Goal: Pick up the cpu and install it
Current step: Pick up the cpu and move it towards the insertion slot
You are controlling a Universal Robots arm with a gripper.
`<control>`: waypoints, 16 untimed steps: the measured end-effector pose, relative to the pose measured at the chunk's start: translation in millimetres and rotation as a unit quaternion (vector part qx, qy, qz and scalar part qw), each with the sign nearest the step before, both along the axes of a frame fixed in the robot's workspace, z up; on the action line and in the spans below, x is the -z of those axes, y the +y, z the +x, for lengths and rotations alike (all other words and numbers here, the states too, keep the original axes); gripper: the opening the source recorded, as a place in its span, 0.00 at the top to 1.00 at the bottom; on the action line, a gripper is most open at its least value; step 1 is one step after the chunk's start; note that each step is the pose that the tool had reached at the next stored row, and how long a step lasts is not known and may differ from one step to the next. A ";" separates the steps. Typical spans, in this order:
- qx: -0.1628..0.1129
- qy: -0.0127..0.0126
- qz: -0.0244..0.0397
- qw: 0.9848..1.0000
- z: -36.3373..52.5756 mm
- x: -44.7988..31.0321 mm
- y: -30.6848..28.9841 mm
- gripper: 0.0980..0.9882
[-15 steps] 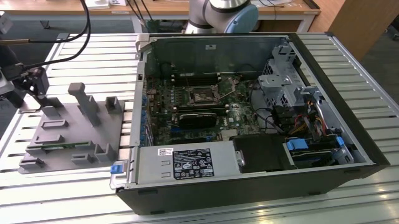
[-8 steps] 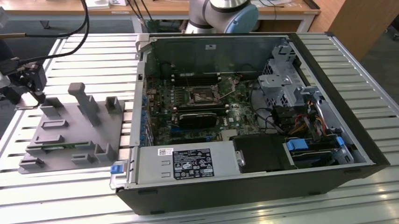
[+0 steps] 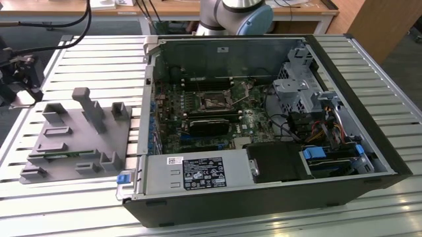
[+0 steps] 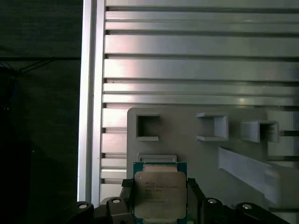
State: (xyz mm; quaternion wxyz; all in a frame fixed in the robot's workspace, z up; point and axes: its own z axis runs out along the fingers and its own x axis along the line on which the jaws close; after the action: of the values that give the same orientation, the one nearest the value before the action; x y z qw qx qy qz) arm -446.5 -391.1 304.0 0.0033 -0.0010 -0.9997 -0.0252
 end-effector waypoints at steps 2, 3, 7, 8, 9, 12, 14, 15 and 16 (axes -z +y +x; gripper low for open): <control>0.000 0.000 0.000 1.000 0.0 -3.0 0.8 0.50; 0.000 0.000 0.000 1.000 0.0 -4.3 1.1 0.50; 0.000 0.000 0.000 1.000 0.0 -10.8 1.8 0.50; 0.000 0.000 0.000 1.000 0.0 -12.9 2.0 0.50; 0.000 0.000 0.000 1.000 0.0 -15.1 2.2 0.50; 0.000 0.000 0.000 1.000 0.1 -20.3 2.6 0.50; 0.000 0.000 0.000 1.000 0.0 -22.7 2.6 0.50; 0.000 0.000 0.000 1.000 0.0 -23.8 2.6 0.50; 0.000 0.000 0.000 1.000 0.0 -24.8 2.7 0.50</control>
State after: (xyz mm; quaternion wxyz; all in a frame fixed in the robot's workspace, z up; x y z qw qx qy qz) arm -446.5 -388.5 328.8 0.0033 -0.0010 -0.9997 -0.0247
